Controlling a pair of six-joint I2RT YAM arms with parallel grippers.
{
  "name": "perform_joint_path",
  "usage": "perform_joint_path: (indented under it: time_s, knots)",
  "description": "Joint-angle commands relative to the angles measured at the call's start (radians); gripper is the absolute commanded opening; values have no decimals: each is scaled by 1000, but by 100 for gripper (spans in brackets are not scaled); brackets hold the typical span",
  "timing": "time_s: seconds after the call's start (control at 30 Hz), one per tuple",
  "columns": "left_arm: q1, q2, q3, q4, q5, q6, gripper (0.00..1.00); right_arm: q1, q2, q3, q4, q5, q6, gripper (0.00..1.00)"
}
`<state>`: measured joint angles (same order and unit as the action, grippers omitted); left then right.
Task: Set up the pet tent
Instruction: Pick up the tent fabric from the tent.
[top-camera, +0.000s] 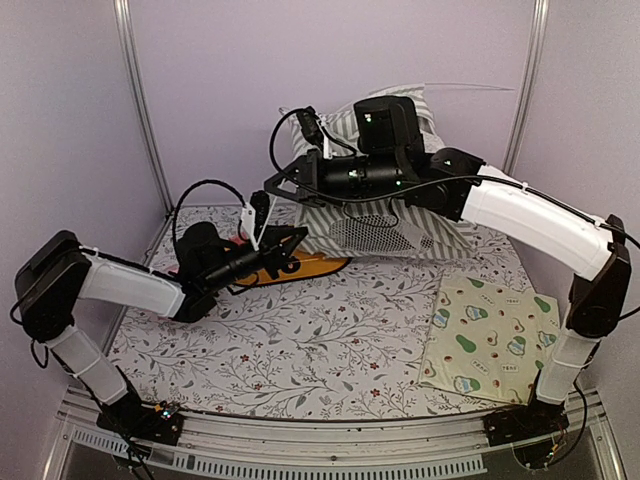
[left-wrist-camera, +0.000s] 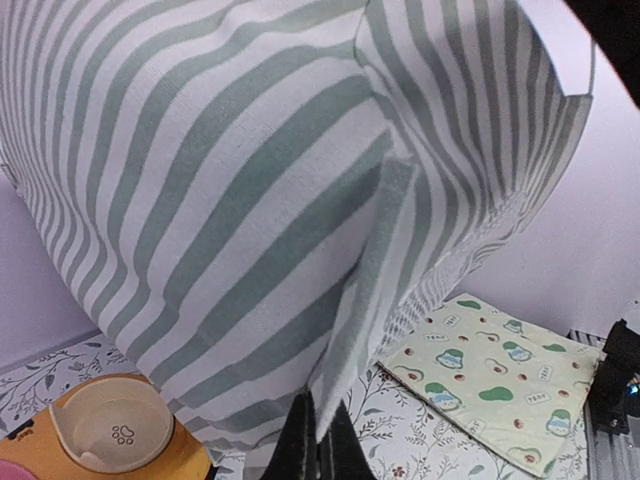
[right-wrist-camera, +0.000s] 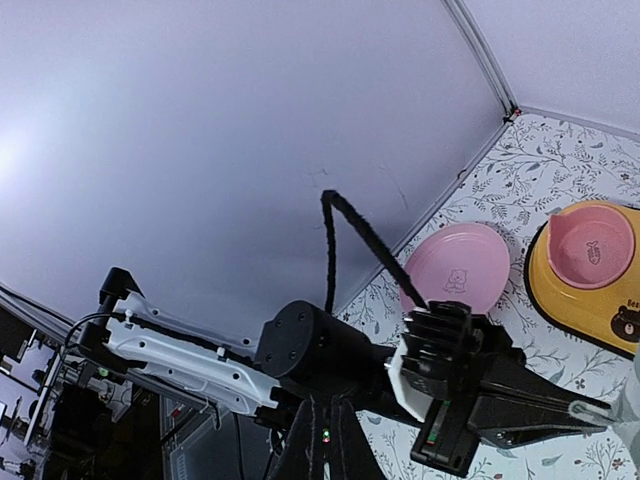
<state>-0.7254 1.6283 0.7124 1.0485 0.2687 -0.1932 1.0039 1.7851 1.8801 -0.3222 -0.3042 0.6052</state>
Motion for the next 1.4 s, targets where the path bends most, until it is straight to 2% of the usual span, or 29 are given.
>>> perform_joint_path:
  time_s: [0.0,0.1,0.23,0.67,1.0,1.37]
  knots:
    - [-49,-136,-98,-69,-101,9,0,19,23,52,-37,115,-103,0]
    - [-79,-210,-178,-105,-160,-6,0,28,31,50,-50,186,-109,0]
    - [-102,-247,-253,-123,-217,-43,0,30,5,1,18,257,-105,0]
    - [-135,-331,-360,-191,-327,-83,0,10,-15,-85,129,438,-150,0]
    - [-136,-349,-395,-211,-332,-87,0,-23,-58,-172,244,490,-135,0]
    - [-135,-356,-431,-206,-342,-93,0,-92,-89,-242,309,418,-46,0]
